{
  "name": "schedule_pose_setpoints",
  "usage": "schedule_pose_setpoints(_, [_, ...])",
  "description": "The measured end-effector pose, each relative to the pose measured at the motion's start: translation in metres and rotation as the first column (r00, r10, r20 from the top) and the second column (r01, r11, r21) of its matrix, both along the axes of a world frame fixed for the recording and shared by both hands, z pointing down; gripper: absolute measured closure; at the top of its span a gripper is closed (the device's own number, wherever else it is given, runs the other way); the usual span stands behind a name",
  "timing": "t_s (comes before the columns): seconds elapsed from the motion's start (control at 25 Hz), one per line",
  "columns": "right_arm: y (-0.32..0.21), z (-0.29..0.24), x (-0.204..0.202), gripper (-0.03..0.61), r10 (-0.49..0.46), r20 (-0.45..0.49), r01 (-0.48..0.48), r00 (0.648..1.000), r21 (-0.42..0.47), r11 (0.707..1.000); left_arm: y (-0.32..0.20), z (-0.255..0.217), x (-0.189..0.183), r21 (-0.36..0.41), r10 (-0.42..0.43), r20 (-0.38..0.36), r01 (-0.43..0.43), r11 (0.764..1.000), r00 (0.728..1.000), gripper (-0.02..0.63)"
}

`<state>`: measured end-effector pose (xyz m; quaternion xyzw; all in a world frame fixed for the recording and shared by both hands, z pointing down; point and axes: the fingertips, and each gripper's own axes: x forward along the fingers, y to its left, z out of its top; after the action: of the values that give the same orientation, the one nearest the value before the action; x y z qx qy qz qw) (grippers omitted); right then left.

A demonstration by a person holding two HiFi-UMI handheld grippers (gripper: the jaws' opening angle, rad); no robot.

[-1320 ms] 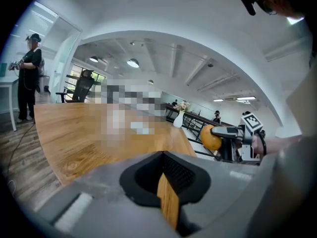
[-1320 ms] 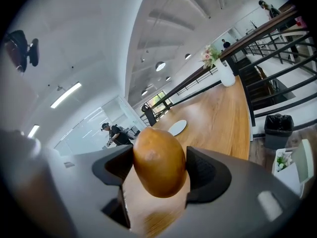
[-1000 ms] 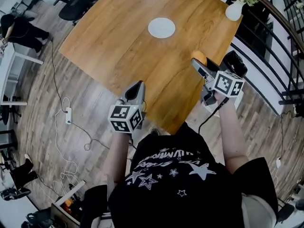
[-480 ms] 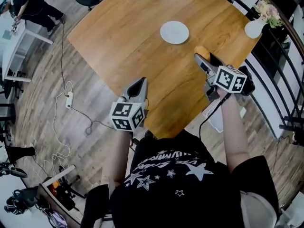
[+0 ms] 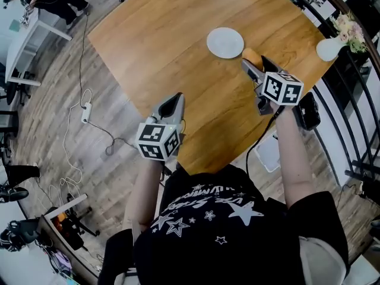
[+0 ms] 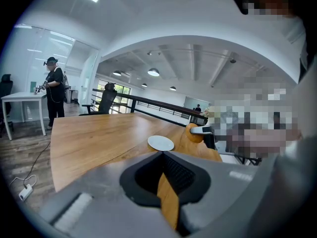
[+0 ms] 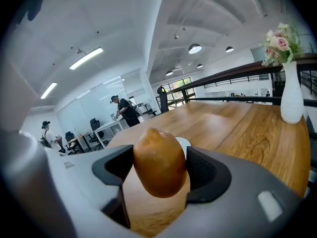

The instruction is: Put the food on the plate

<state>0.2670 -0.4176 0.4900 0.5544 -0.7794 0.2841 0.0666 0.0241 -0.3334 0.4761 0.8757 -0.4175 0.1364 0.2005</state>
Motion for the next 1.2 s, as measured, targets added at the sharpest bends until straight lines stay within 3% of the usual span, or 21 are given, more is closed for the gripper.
schedule_pose_setpoints(0.48, [-0.061, 0.031, -0.010, 0.239, -0.078, -0.160, 0.070, 0.984, -0.051, 0.996, -0.026, 0.008, 0.003, -0.021, -0.028, 0.004, 0.028, 0.999, 1.000, 0.614])
schedule_pose_setpoints(0.84, [-0.095, 0.059, -0.018, 0.238, -0.149, -0.312, 0.125, 0.938, -0.094, 0.988, -0.042, 0.015, 0.003, -0.050, -0.040, 0.020, 0.041, 0.998, 0.999, 0.614])
schedule_pose_setpoints(1.2, [-0.117, 0.075, -0.032, 0.238, -0.189, -0.355, 0.153, 0.915, -0.126, 0.980, -0.059, 0.019, -0.015, -0.059, -0.088, 0.031, 0.089, 0.994, 0.996, 0.614])
